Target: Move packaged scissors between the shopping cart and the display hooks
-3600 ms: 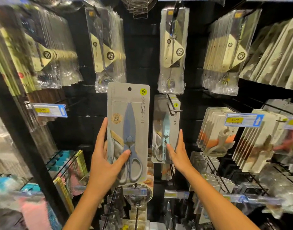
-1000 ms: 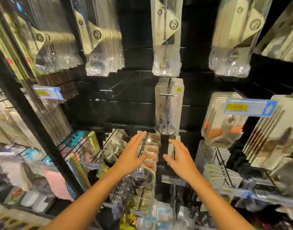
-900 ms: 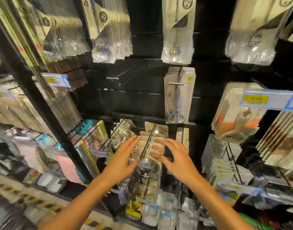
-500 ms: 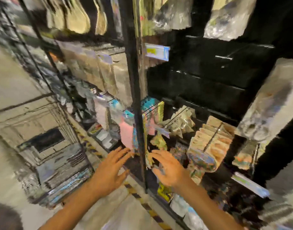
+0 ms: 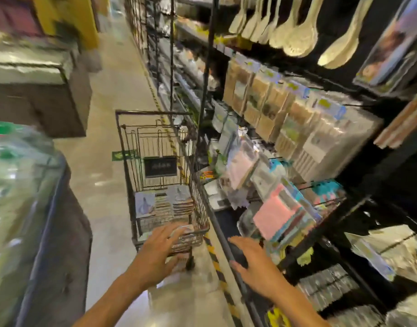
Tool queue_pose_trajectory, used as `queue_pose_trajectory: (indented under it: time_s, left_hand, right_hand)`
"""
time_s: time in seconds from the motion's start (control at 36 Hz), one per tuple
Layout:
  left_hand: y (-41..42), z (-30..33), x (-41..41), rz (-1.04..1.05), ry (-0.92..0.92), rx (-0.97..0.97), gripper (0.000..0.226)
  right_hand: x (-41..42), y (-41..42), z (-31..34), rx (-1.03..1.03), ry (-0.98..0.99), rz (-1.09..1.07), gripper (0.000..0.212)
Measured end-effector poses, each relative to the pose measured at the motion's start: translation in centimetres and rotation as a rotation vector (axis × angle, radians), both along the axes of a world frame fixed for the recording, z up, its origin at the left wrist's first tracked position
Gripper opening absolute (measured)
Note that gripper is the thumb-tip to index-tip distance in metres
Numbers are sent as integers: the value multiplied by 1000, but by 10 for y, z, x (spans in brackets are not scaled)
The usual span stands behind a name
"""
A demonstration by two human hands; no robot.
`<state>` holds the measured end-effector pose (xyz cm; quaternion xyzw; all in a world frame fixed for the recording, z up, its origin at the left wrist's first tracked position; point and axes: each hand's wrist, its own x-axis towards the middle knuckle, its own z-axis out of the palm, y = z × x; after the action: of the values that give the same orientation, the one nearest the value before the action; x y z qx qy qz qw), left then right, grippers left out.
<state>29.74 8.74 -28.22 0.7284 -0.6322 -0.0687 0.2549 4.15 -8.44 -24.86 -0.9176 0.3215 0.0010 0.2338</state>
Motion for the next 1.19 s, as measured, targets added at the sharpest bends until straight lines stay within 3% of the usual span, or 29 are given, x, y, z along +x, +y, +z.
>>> queue_pose_trajectory:
  time_s: [0.19,0.42,0.75,0.92,1.06,1.14,1.19]
  left_hand:
    - [28,-55,68,168,21,122,71]
    - [17,-65,98,246,34,134,71]
    - [-82,-106,146,331,180,304,64]
    - [-130,-140,162,392,260,482,65]
    - [-156,-171,169,411,288,566,69]
    - [-164,-196,174,449,320,613,89]
    - [-166,-222,181,483,344,675,90]
  right_hand:
    - [79,-4,-19,82,111,92,59]
    - [141,-37,-47,123,170,169,60]
    - [225,-151,-124,200,208,233,60]
    - [260,-198,-148,286,284,274,52]
    - [276,-217,-196,331,321,253,54]
    - [286,-222,-218,340,331,313,54]
    - [296,-226,-241,391,313,308,49]
